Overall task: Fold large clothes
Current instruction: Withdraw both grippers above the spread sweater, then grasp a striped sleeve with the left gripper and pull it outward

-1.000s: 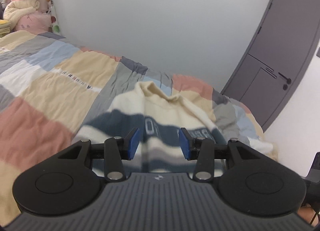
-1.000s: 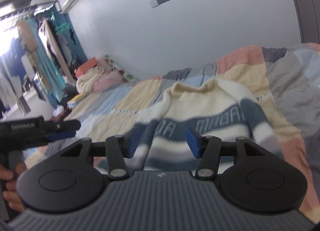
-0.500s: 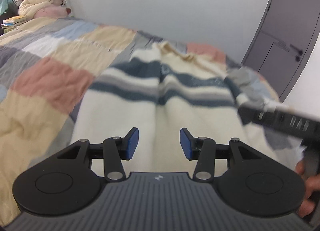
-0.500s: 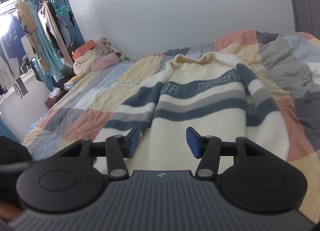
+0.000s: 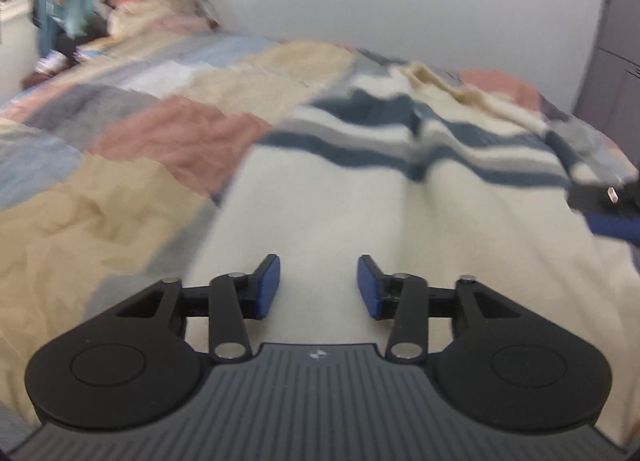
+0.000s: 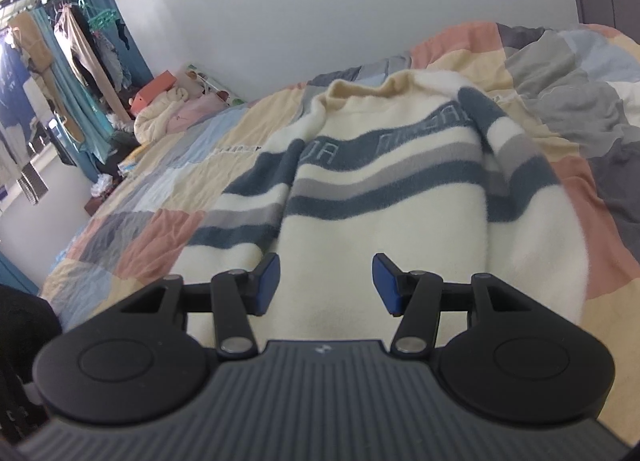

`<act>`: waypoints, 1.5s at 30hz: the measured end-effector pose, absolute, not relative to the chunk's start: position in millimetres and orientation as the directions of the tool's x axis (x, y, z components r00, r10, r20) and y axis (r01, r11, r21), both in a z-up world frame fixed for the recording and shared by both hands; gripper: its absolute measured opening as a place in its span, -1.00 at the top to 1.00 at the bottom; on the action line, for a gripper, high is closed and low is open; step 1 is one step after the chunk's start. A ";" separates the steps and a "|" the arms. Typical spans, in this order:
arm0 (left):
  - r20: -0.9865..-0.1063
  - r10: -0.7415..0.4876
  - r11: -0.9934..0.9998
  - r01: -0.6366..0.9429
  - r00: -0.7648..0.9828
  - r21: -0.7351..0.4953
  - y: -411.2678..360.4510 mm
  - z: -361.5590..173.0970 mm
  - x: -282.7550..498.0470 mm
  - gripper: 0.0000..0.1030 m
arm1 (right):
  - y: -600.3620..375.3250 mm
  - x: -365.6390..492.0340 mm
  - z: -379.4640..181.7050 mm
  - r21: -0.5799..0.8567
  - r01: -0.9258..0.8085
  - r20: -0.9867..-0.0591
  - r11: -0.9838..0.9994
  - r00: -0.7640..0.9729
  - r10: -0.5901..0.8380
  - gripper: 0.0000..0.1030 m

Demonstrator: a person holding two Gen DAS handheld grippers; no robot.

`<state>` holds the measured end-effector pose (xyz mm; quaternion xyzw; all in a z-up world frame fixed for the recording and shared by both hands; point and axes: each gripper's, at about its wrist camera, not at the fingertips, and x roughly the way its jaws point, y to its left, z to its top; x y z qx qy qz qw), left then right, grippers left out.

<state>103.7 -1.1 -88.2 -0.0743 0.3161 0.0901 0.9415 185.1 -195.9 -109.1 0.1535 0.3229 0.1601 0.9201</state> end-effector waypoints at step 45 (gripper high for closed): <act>-0.648 -0.219 0.932 -0.039 0.730 -0.359 41.6 -57.4 139.7 0.93 | -184.2 240.3 -134.3 0.443 -0.163 -0.613 0.882 0.663 0.430 -0.06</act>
